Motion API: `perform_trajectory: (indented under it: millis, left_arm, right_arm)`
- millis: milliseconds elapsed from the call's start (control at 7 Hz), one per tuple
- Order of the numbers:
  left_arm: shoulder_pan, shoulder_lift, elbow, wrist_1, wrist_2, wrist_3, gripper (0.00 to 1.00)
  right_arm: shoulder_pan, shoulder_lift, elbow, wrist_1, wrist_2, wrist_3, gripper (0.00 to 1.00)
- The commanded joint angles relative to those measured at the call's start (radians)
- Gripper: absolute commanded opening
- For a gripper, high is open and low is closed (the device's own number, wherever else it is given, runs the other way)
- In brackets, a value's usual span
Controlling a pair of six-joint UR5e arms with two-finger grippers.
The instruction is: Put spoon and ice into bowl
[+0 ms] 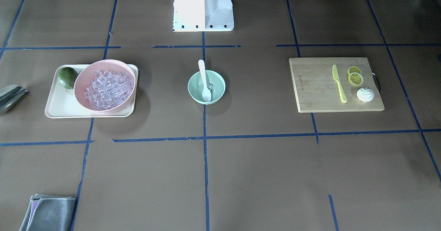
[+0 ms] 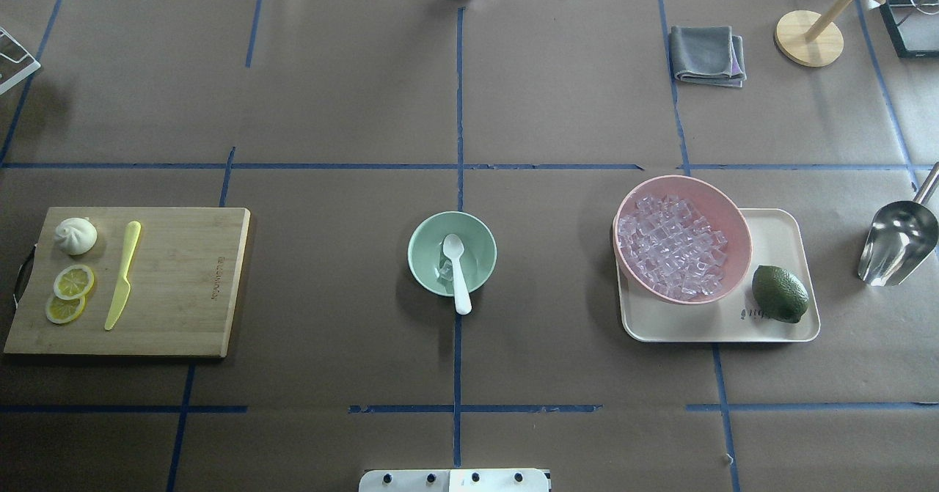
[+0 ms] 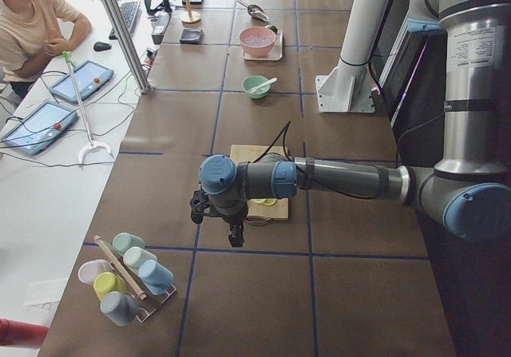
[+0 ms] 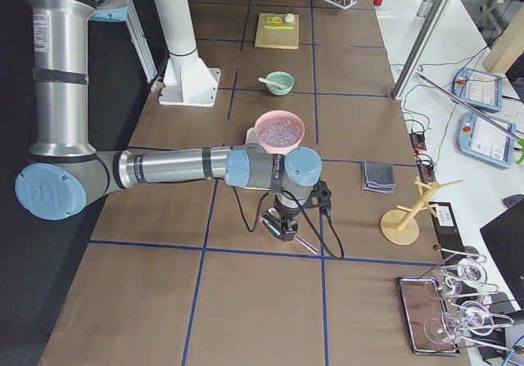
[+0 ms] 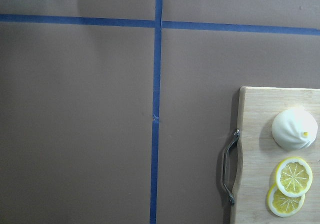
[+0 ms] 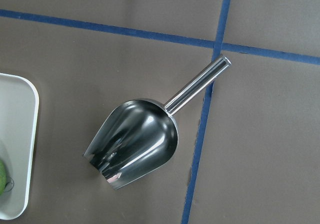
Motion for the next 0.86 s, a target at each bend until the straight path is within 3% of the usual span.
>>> perform_trajectory:
  millis: [0,143,286,714]
  left_arm:
    - [-0.001,0.007,0.001,-0.001,0.002,0.0,1.0]
    - [-0.002,0.005,0.0,-0.003,0.032,0.0,1.0]
    - [-0.004,-0.005,0.0,-0.006,0.139,-0.006,1.0]
    - [-0.002,-0.011,-0.002,-0.011,0.152,-0.006,1.0]
  right_arm:
    - [0.023,-0.001,0.001,0.001,-0.011,-0.001,0.99]
    - [0.024,-0.004,-0.001,0.001,-0.012,0.004,0.99]
    - [0.024,-0.004,-0.002,0.001,-0.012,0.007,0.99]
    - [0.024,-0.004,-0.001,0.001,-0.012,0.007,0.99]
